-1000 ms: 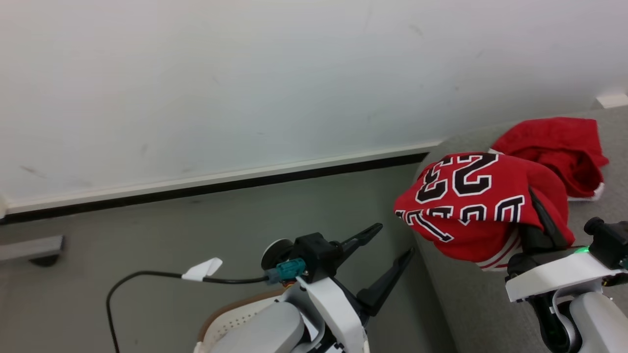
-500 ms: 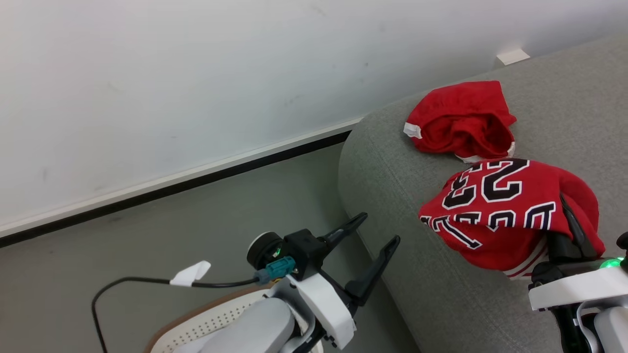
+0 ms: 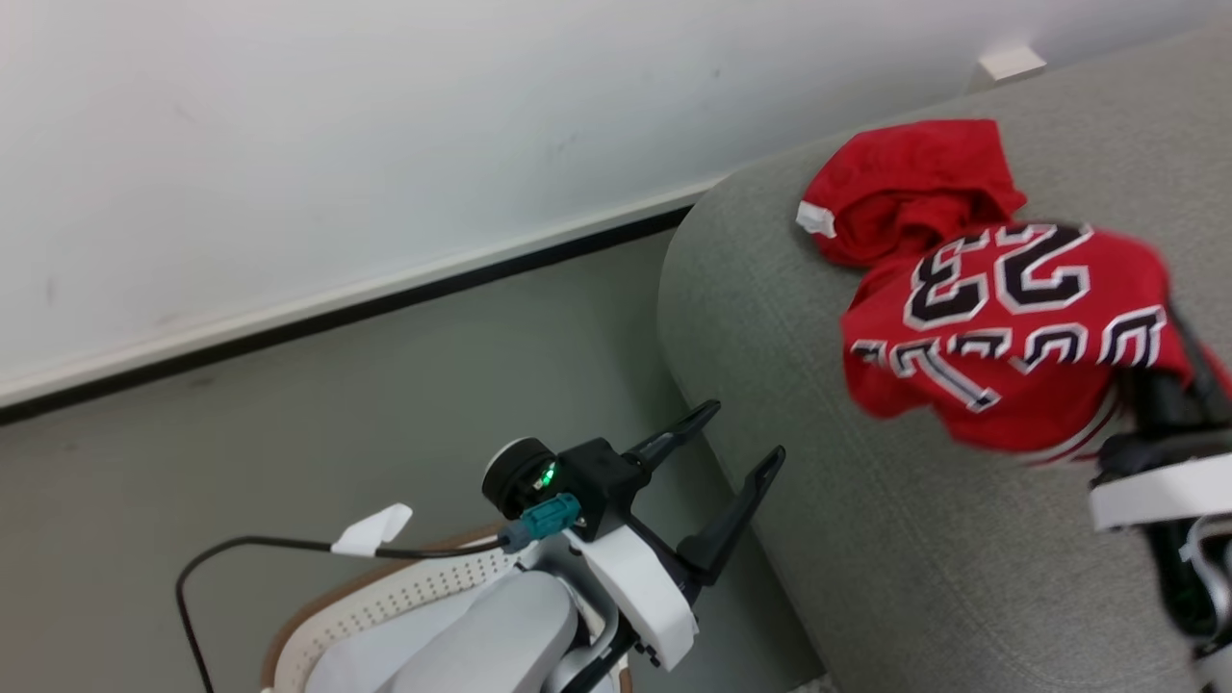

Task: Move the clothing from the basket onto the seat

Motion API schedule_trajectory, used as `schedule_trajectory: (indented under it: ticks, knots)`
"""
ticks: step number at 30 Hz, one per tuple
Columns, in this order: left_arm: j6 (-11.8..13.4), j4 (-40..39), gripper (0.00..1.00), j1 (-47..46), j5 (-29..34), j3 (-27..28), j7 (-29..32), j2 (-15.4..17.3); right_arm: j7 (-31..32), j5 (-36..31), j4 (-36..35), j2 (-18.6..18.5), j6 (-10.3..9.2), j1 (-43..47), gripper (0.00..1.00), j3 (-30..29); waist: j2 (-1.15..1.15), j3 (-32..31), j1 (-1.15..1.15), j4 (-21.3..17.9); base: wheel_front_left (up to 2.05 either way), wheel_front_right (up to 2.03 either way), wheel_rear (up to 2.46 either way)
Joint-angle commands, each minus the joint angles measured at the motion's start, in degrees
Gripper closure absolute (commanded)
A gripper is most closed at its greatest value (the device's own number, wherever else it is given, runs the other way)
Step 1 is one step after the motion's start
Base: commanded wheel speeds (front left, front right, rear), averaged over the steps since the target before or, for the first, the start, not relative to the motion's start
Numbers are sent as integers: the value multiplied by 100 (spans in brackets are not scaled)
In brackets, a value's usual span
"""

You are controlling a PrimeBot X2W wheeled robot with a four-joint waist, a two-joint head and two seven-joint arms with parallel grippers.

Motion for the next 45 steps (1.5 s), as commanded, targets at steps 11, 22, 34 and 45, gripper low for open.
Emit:
schedule_trajectory:
  ticks: [11, 22, 34, 45]
  knots:
    - [-46, 77, 0, -432, 212, 67, 6, 102, -1, -32, 506, -1001, -13, -1348, 100, -480, 0, 1130, 0, 503, 0, 0, 0]
    - [20, 73, 0, -823, 293, 124, 32, 162, 2, -180, 2008, -1596, -13, -2044, 100, -920, 0, 2068, 0, 1030, 0, 0, 0]
    - [87, 142, 0, -746, 224, 320, 2, 179, 1087, -71, 3925, -1641, -13, -2429, 100, 375, 0, 1914, 0, 1023, 0, 0, 0]
    - [108, 90, 0, -336, 156, 682, -5, 245, 1408, 557, 3930, -1772, -13, -2180, 0, 1315, 0, 1162, 0, 925, 0, 0, 0]
